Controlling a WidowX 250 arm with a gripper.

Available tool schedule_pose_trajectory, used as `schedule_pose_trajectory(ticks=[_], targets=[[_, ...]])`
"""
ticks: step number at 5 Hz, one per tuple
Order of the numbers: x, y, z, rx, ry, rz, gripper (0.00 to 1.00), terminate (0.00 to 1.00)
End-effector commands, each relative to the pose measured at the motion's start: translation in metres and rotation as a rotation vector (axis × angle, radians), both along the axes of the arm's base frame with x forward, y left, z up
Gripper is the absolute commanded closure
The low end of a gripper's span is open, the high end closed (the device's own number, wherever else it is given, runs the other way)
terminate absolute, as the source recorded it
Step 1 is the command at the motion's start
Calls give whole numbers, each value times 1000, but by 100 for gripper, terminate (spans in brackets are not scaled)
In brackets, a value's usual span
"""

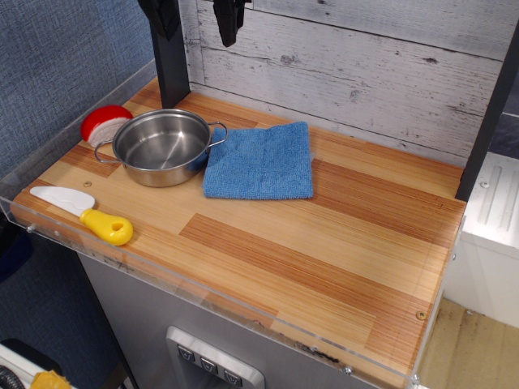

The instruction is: Move the silver vessel towards the bottom right of the table.

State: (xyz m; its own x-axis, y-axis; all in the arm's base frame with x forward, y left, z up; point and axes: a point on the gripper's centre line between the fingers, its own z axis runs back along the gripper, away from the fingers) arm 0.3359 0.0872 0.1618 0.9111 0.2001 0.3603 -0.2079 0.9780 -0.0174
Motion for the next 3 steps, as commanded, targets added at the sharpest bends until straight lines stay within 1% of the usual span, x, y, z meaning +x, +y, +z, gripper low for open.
schedule_pose_trajectory(ticks=[1,2,3], targets=[[0,0,0,0,0,0,0,0],[-16,1,15,-78,5,250,0,0],[-26,8,19,-114,3,452,0,0]])
